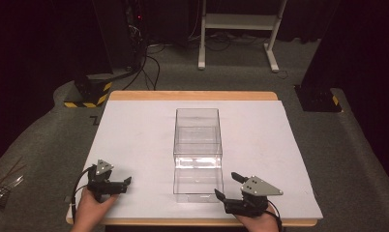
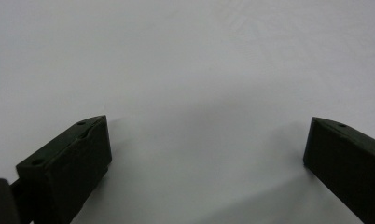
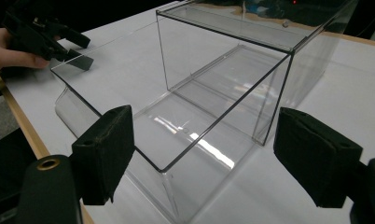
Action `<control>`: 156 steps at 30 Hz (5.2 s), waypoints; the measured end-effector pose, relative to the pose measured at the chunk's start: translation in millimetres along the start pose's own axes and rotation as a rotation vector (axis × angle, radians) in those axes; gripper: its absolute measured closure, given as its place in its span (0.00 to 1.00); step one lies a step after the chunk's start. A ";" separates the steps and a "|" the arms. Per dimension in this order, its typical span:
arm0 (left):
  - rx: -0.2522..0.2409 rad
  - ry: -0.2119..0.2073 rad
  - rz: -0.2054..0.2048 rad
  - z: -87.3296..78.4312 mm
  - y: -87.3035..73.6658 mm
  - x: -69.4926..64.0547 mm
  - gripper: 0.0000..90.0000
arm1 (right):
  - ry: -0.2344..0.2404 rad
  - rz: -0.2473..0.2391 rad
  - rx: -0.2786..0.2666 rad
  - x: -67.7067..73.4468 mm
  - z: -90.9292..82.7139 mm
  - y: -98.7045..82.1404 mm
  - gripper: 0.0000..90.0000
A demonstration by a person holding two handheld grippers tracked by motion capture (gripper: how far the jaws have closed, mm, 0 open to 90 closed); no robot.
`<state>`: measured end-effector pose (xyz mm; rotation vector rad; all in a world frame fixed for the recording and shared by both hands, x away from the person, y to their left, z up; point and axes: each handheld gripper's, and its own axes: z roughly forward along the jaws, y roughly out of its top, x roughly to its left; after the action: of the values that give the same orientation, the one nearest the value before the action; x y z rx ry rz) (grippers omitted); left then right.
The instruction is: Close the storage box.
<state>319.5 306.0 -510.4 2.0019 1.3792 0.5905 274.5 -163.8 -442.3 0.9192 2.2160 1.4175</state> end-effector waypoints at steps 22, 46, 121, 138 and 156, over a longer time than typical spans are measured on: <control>0.000 0.000 0.000 0.0 0.0 -0.1 0.01 | 0.020 0.008 0.013 -0.1 10.5 -4.2 0.22; 0.000 0.000 0.000 0.0 0.0 0.0 0.01 | 0.038 -0.006 0.064 -1.5 16.3 -11.0 0.24; 0.004 0.000 0.003 -0.2 0.1 0.3 0.01 | -0.076 0.038 0.081 -37.1 72.4 12.2 0.16; 0.000 0.000 0.000 0.0 -0.1 -0.1 0.01 | -0.104 0.077 0.072 -49.2 87.2 18.8 0.17; 0.000 0.000 0.000 0.0 0.0 0.0 0.01 | -0.129 0.095 0.066 -56.7 97.5 22.1 0.17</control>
<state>319.5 305.9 -510.5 2.0020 1.3794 0.5910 381.7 -131.0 -467.7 1.1191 2.1608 1.2920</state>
